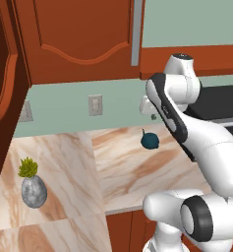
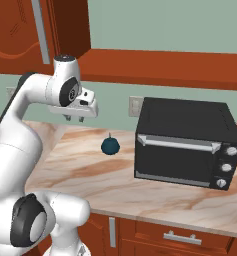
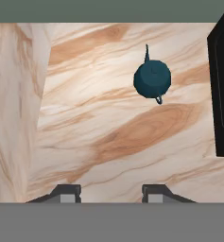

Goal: Pick the bar soap and bar soap from the cabinet and place them on the counter.

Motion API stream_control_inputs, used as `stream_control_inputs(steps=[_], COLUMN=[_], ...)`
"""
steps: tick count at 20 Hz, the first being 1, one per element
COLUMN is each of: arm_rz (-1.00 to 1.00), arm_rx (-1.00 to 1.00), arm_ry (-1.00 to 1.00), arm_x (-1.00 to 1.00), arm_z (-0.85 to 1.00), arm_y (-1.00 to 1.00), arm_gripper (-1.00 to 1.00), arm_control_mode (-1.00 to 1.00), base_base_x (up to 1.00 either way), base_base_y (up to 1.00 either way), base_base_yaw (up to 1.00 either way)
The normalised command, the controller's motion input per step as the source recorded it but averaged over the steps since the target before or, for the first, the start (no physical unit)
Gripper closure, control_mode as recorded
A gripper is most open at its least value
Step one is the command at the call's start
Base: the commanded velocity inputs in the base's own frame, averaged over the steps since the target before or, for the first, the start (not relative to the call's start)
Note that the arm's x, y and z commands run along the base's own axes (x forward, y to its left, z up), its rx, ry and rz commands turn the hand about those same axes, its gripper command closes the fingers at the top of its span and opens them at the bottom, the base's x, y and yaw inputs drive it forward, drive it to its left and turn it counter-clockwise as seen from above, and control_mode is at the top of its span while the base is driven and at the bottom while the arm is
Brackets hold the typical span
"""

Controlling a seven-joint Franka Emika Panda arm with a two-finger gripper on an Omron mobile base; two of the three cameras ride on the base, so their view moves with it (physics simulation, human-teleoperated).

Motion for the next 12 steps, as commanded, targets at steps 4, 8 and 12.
stream_control_inputs(steps=[4, 8, 12], arm_rz=[0.0, -0.01, -0.02], arm_rx=[0.0, 0.0, 0.0], arm_ry=[0.0, -0.09, -0.12], arm_x=[-0.08, -0.28, -0.4], arm_z=[0.0, 0.13, 0.4], arm_y=[0.0, 0.05, 0.06], arm_gripper=[-1.0, -1.0, -1.0], arm_control_mode=[-1.0, -1.0, -1.0], base_base_x=[0.0, 0.0, 0.0], base_base_y=[0.0, 0.0, 0.0], base_base_yaw=[0.0, 0.0, 0.0])
